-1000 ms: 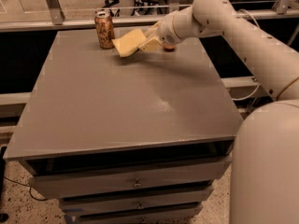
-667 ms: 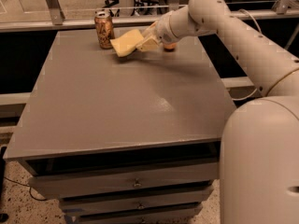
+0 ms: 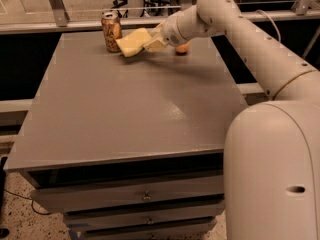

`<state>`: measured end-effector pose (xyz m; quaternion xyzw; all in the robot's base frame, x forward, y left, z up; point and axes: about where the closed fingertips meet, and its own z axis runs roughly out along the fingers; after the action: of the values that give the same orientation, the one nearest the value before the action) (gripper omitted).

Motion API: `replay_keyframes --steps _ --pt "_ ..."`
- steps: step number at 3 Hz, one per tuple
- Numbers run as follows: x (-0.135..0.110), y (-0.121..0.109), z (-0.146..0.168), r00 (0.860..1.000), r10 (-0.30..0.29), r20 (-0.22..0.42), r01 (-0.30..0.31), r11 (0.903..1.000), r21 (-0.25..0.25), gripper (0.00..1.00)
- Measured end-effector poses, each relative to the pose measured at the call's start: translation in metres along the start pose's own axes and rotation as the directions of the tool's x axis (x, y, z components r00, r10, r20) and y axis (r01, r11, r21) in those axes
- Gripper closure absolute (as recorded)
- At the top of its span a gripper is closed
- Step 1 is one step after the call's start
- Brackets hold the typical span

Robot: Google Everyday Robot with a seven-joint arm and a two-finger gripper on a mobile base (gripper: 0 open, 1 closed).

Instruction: Move sponge near orange can

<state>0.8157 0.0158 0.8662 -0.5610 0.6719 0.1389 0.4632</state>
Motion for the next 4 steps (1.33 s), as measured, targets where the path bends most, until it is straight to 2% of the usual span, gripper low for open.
replay_keyframes --steps 1,2,3,4 --pt "-0.007 0.004 0.004 1.000 -0.006 0.009 0.006 0.9997 -0.023 0.13" --pt "-0.012 0.009 0.007 1.000 -0.012 0.015 0.013 0.9988 -0.047 0.00" --pt "-0.017 0.016 -0.001 1.000 -0.016 0.026 0.017 0.9981 -0.059 0.00" --pt "-0.013 0.021 -0.039 0.997 0.036 0.066 -0.035 0.9991 -0.026 0.00"
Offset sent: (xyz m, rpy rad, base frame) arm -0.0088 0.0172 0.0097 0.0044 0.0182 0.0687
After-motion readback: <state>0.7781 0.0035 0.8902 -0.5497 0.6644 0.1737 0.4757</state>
